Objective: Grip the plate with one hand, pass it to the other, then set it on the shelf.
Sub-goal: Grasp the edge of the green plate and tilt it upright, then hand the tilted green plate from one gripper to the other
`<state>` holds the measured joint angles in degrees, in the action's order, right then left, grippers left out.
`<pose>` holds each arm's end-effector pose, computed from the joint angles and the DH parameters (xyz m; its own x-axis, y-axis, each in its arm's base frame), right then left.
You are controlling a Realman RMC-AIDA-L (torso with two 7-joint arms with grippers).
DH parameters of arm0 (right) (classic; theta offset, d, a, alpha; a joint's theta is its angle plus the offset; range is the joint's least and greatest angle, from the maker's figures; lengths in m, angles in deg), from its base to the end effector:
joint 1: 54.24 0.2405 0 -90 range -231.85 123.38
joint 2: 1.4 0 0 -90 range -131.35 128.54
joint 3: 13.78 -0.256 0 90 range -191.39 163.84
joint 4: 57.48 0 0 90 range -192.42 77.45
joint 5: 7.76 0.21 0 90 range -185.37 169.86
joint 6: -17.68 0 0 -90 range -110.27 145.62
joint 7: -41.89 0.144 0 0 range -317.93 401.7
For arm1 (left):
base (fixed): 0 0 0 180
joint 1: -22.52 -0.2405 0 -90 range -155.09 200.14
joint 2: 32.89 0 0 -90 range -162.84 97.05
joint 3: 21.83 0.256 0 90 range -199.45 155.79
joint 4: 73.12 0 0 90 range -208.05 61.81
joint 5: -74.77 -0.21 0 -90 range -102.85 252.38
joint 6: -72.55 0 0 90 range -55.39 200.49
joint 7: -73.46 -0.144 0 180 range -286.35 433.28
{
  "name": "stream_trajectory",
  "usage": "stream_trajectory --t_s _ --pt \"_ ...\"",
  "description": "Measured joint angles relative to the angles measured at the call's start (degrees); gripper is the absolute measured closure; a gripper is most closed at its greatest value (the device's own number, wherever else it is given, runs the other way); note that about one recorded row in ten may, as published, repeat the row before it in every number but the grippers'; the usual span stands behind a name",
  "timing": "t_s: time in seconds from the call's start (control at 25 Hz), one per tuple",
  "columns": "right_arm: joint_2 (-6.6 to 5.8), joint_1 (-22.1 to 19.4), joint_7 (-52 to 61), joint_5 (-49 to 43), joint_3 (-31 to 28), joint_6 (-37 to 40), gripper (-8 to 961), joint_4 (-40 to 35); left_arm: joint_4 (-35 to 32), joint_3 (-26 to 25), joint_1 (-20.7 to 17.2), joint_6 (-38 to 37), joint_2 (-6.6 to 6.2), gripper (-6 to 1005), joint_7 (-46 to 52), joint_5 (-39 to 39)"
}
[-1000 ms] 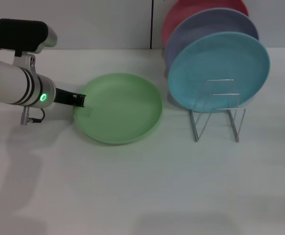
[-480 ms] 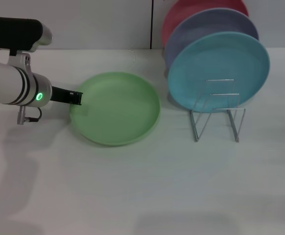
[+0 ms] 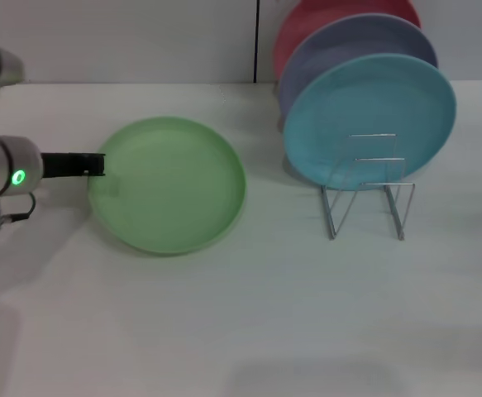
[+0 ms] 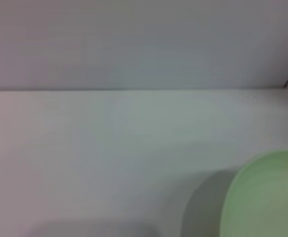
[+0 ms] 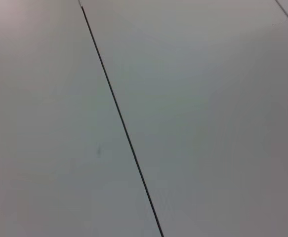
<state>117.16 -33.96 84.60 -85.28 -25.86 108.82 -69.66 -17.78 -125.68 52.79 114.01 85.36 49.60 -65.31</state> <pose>0.3757 0.2688 0.1139 0.4167 0.4308 -0.8004 -0.8896 0.0121 -0.4566 -0.2603 0.4161 -0.0007 0.5322 0.7154 0.4527 0.7940 -0.2362 -0.5602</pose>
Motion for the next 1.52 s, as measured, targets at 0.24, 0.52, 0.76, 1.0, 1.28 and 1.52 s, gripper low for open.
stream_trajectory --t_s 0.24,0.52,0.76,1.0,1.28,1.52 --pt "0.00 0.2 0.0 0.0 0.9 -0.2 227 0.0 2.7 -2.3 -7.0 -0.8 -0.11 959 -11.9 16.3" --pt "0.01 0.3 0.0 0.0 1.9 -0.3 226 0.2 1.1 -6.7 -12.3 0.1 -0.10 958 -29.0 37.5" --pt "0.15 0.3 0.0 0.0 3.6 0.0 226 0.2 -7.6 -8.0 -16.4 3.2 0.28 958 -55.4 65.8" --pt "0.18 0.4 0.0 0.0 4.3 0.2 226 0.2 -23.1 -8.0 -15.3 14.9 0.34 959 -82.0 89.8" --pt "0.19 0.7 -0.1 0.0 5.5 -0.2 226 0.2 -34.7 -8.0 -12.7 24.2 0.60 958 -101.1 102.9" --pt "0.36 0.5 -0.4 0.0 7.5 0.0 226 0.4 -41.8 -8.0 -9.8 29.3 0.85 961 -116.7 107.2"
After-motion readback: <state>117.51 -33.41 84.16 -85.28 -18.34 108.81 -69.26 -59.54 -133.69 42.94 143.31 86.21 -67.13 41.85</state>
